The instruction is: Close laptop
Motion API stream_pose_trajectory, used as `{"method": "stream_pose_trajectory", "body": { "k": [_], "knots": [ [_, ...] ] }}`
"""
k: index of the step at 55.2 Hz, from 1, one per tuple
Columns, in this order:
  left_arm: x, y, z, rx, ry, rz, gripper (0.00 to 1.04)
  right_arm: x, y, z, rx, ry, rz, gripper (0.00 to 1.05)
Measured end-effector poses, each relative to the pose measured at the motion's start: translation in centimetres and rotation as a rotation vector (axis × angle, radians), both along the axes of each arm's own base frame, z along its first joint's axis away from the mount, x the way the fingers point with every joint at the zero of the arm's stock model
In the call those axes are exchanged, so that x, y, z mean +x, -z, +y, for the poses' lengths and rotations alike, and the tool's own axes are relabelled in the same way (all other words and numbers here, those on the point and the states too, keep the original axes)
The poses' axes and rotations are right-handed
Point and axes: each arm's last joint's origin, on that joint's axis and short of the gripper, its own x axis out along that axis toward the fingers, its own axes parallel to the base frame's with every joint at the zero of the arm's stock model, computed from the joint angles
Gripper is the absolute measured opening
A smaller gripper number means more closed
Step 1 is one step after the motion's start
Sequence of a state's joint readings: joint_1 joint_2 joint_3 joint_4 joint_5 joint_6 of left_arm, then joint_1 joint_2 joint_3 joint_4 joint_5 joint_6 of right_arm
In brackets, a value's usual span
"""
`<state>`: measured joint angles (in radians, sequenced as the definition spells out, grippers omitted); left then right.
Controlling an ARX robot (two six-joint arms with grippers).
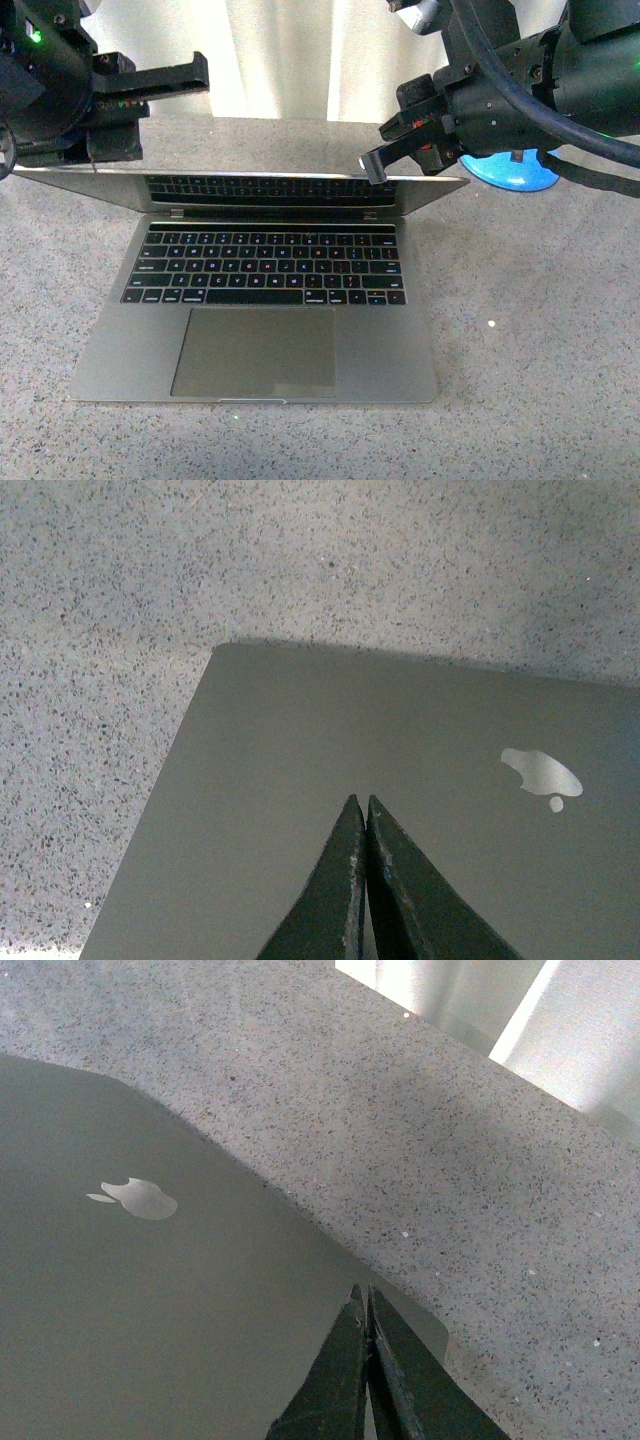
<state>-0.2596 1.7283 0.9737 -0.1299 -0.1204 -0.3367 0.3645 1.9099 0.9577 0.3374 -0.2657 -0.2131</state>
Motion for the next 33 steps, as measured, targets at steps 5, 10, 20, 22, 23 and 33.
{"method": "stream_pose_trajectory", "body": {
  "k": [5,10,20,22,23,33],
  "knots": [
    [-0.3,0.4,-0.1,-0.004,-0.003,0.013,0.04,-0.2,0.2,0.0,-0.002,-0.001,0.007,0.01],
    [-0.5,0.5,-0.2,-0.007,-0.005,0.019,0.04,-0.3,0.4,0.0,-0.004,0.002,0.015,0.01],
    [-0.6,0.7,-0.4,-0.021,-0.006,0.025,0.04,-0.8,0.7,0.2,-0.003,0.003,0.032,0.01],
    [-0.6,0.7,-0.5,-0.025,-0.003,0.027,0.04,-0.9,0.8,0.3,-0.002,0.005,0.036,0.01],
    [-0.6,0.7,-0.5,-0.027,-0.003,0.027,0.04,-0.9,0.8,0.3,-0.002,0.004,0.036,0.01],
    [-0.8,0.7,-0.9,-0.036,0.008,0.031,0.04,-1.4,1.1,0.5,0.005,0.012,0.052,0.01]
  ]
}}
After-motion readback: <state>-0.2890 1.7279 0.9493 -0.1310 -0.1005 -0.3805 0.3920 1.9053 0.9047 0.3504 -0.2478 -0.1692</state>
